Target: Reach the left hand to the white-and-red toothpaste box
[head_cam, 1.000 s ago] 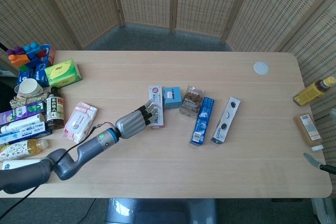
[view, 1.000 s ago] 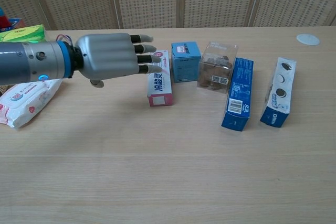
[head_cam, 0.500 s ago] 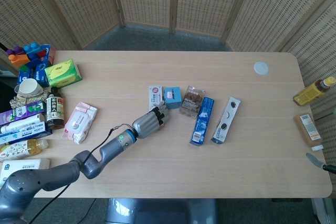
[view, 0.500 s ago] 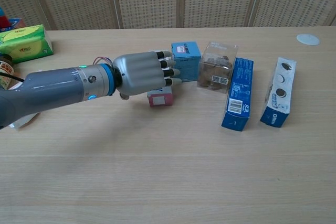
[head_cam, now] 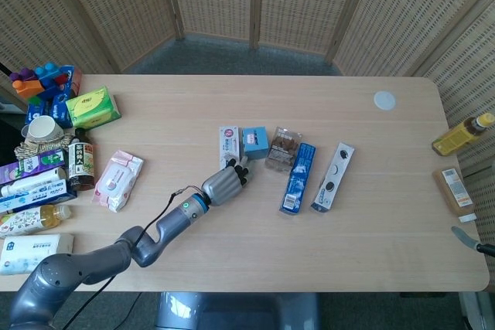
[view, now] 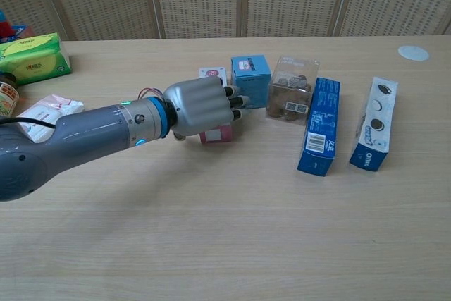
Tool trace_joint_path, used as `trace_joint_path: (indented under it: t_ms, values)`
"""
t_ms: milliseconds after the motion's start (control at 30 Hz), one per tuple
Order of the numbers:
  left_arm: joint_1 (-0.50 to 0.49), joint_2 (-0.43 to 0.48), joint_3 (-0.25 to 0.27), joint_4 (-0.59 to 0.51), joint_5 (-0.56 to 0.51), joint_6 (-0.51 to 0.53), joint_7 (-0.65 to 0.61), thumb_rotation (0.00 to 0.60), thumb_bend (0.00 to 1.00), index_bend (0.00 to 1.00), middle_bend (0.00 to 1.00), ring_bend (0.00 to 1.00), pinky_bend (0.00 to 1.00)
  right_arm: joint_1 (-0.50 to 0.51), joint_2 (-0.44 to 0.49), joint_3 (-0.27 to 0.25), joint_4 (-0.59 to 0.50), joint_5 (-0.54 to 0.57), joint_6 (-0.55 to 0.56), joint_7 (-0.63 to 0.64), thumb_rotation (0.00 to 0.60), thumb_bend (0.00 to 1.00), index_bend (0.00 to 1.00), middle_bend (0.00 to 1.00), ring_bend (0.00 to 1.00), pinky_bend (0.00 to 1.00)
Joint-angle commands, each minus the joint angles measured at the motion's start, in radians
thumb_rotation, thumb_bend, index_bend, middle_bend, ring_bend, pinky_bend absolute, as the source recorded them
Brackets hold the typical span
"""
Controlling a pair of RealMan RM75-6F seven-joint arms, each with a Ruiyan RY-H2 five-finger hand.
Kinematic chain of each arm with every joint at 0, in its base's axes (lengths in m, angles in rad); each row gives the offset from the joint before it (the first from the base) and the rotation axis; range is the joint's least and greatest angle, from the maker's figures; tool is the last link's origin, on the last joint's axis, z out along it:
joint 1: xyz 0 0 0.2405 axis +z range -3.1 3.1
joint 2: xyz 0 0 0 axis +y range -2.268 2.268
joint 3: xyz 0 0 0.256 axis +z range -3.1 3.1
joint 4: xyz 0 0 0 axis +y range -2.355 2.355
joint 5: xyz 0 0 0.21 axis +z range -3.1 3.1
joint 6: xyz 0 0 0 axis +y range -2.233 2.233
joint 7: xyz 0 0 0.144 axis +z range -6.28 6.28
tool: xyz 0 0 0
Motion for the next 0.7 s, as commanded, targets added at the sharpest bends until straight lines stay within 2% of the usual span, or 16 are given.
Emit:
trace_joint_path:
  t_ms: [33, 167, 400, 567, 700]
  values:
    - [0.0, -0.007, 0.024, 0.02, 0.028, 0.032, -0.037, 0.6, 0.0, 0.55, 0.5, 0.56, 0.62, 0.0, -0.001, 0.0, 0.0, -0.002, 0.002, -0.003, 0.6, 0.0, 0.0, 0.0, 0.0, 0.0]
    - [-0.003, -0.01, 0.049, 0.037, 0.068, 0.08, -0.078, 0.6, 0.01, 0.68, 0.63, 0.67, 0.7, -0.002, -0.002, 0.0, -0.002, -0.003, 0.007, -0.011, 0.6, 0.0, 0.0, 0.0, 0.0, 0.0]
    - [-0.006, 0.022, 0.075, 0.0, 0.12, 0.154, -0.146, 0.6, 0.01, 0.71, 0.68, 0.72, 0.72, -0.002, -0.001, -0.001, -0.002, -0.007, 0.01, -0.004, 0.6, 0.0, 0.0, 0.0, 0.0, 0.0]
    - [-0.012, 0.114, 0.069, -0.135, 0.155, 0.218, -0.15, 0.6, 0.02, 0.72, 0.68, 0.72, 0.72, -0.002, 0.0, -0.003, -0.002, -0.012, 0.012, -0.002, 0.6, 0.0, 0.0, 0.0, 0.0, 0.0]
    - [-0.006, 0.237, 0.047, -0.315, 0.167, 0.263, -0.109, 0.6, 0.02, 0.72, 0.68, 0.72, 0.72, -0.004, 0.0, -0.005, -0.005, -0.019, 0.018, -0.006, 0.6, 0.0, 0.0, 0.0, 0.0, 0.0]
